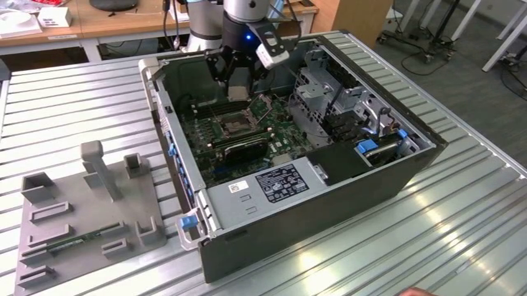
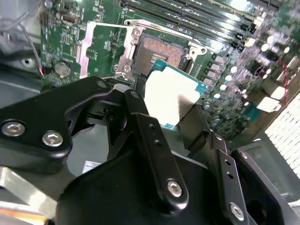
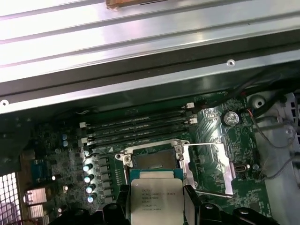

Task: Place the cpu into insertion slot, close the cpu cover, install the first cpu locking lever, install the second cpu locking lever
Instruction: 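Place the cpu into insertion slot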

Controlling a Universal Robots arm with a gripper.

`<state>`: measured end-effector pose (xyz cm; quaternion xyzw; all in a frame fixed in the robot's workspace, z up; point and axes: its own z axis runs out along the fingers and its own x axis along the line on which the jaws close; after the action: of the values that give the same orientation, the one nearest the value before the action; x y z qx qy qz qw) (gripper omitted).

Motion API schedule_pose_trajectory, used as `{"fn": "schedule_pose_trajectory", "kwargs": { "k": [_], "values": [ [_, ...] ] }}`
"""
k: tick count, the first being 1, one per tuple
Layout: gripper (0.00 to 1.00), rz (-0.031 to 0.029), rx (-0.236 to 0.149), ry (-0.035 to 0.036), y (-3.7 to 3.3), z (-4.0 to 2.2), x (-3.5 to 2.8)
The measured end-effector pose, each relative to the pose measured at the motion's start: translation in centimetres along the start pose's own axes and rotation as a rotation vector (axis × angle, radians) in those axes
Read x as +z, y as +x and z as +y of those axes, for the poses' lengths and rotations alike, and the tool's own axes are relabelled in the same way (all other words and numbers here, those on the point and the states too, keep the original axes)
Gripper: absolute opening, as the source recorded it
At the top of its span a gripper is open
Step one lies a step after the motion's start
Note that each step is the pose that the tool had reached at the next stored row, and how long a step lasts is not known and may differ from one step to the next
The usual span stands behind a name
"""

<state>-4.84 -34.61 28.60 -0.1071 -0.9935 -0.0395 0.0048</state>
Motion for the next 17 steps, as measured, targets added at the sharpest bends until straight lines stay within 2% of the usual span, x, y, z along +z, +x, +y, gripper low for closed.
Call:
{"fn": "schedule_pose_trajectory", "kwargs": {
  "k": [10, 17],
  "values": [
    [0.54, -0.0141, 0.181, -0.0032, 0.0, -0.02, 0.25],
    [0.54, -0.0219, 0.282, -0.0051, -0.01, -0.03, 0.35]
  ]
}}
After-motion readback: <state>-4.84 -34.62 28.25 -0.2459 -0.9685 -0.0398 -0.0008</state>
